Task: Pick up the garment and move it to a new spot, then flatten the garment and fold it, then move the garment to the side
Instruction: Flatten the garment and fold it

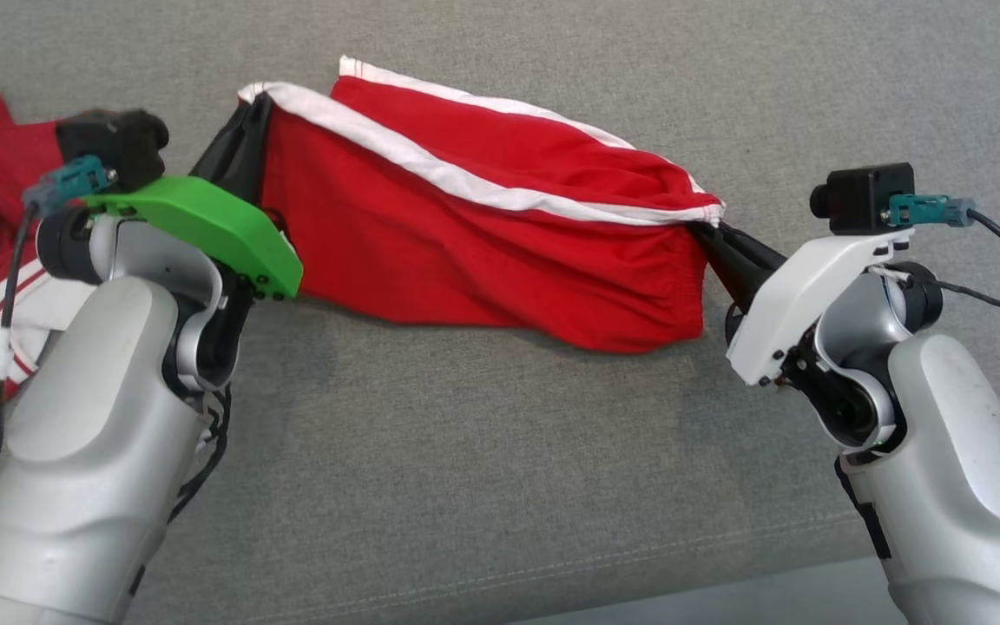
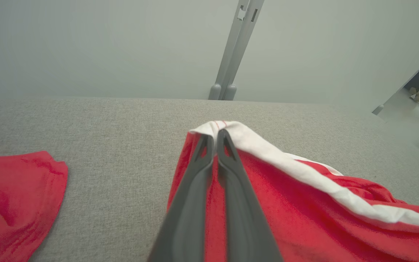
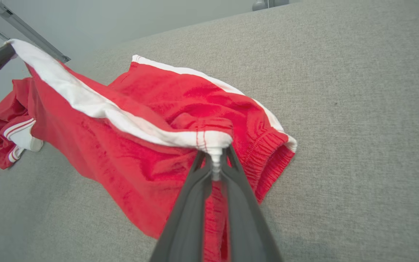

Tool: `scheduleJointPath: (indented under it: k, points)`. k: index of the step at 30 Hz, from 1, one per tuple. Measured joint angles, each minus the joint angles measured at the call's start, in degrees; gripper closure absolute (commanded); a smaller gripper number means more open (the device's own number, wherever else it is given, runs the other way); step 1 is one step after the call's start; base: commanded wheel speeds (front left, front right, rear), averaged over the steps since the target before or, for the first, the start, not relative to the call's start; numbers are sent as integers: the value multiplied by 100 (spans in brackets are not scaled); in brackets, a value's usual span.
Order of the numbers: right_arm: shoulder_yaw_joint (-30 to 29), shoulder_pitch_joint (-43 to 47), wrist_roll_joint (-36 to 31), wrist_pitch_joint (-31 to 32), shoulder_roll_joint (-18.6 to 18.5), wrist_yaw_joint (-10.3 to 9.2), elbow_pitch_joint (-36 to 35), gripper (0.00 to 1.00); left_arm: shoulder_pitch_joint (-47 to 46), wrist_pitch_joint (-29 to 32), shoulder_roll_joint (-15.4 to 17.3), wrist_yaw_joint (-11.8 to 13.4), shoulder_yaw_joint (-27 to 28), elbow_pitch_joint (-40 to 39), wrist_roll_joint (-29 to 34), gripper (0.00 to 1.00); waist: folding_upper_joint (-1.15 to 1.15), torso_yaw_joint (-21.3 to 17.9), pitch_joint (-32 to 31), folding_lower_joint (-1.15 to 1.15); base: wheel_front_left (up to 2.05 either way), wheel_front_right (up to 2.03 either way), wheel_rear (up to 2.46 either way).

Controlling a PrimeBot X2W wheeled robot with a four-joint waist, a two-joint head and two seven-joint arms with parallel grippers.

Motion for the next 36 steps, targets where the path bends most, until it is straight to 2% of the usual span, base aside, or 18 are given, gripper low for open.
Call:
scheduleJointPath:
  k: [10, 17, 23, 24, 25, 26, 36]
  points:
    - [-123, -433, -192, -460, 169, 0, 356, 100, -1007, -41, -109, -215, -135, 923, 226, 100, 0, -356, 408, 0, 0, 0, 0]
    - [-133, -706, -168, -698, 382, 0, 552, 100, -1508, -67, -137, -242, -233, 1467, 404, 100, 0, -543, 669, 0, 0, 0, 0]
    - [-51, -872, -188, -797, 424, 0, 769, 100, -1843, -101, -154, -268, -371, 1949, 569, 100, 0, -640, 905, 0, 0, 0, 0]
    - [-52, -890, -187, -809, 437, 0, 815, 86, -1879, -101, -167, -269, -402, 2033, 602, 100, 0, -651, 935, 0, 0, 0, 0]
    - [-40, -906, -186, -823, 443, 0, 860, 6, -1907, -94, -176, -282, -438, 2103, 627, 56, 0, -659, 960, 0, 0, 0, 0]
    - [-35, -932, -179, -814, 455, 0, 918, 0, -1929, -118, -191, -286, -455, 2170, 653, 0, 0, -666, 981, 1, 0, 0, 0]
    - [-119, -925, -43, -1134, 487, 0, 890, 0, -2050, -560, -260, -321, -509, 2655, 738, 0, 0, -578, 875, 1, 0, 0, 0]
